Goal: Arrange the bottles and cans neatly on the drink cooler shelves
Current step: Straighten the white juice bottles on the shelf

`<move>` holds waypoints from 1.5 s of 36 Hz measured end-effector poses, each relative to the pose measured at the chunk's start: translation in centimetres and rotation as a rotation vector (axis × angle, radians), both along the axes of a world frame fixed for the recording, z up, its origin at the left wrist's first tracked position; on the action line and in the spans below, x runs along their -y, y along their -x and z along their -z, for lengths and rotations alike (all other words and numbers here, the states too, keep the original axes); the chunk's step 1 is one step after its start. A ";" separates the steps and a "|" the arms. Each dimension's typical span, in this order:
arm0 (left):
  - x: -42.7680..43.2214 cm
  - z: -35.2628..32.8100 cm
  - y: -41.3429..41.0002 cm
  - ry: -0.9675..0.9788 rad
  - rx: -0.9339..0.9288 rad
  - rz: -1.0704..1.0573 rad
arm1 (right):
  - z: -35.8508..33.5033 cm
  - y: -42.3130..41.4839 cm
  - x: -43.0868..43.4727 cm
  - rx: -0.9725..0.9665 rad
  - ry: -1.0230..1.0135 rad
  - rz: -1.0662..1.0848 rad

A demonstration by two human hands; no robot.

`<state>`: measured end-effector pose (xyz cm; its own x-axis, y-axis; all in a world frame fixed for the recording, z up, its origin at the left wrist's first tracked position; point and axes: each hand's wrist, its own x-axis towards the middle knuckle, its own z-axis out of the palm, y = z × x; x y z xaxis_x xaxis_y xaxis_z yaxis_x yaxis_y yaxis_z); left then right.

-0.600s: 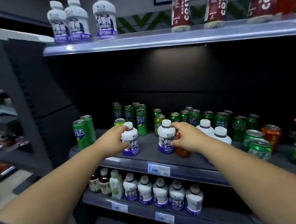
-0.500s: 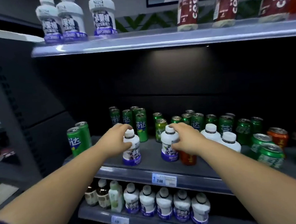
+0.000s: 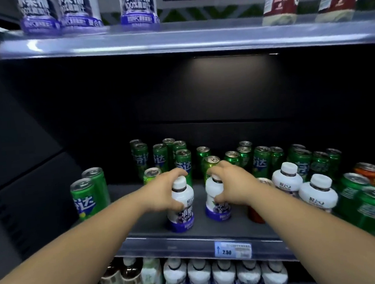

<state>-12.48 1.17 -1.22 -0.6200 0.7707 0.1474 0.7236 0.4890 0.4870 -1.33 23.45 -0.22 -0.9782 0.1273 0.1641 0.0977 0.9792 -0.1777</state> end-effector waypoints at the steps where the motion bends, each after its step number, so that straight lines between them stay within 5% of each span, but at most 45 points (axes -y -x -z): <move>1: 0.0 0.1 0.0 -0.030 0.014 0.014 | 0.1 0.2 0.4 -0.021 0.029 -0.005; 15: 0.1 -0.3 -0.6 -0.087 0.041 0.012 | 0.0 -1.2 1.4 -0.067 0.323 0.032; 44: -0.2 -25.2 -15.9 -0.551 -0.119 0.111 | -23.0 -18.5 0.5 -0.598 0.473 -0.167; 54: 0.5 -31.3 -15.6 -0.629 -0.242 0.084 | -28.7 -17.4 1.7 -0.709 0.464 -0.227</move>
<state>3.12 0.65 30.06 -0.4548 0.5368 0.7107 0.8714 0.1032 0.4797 16.07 21.79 28.48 -0.6749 0.1472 0.7231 -0.3749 0.7756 -0.5078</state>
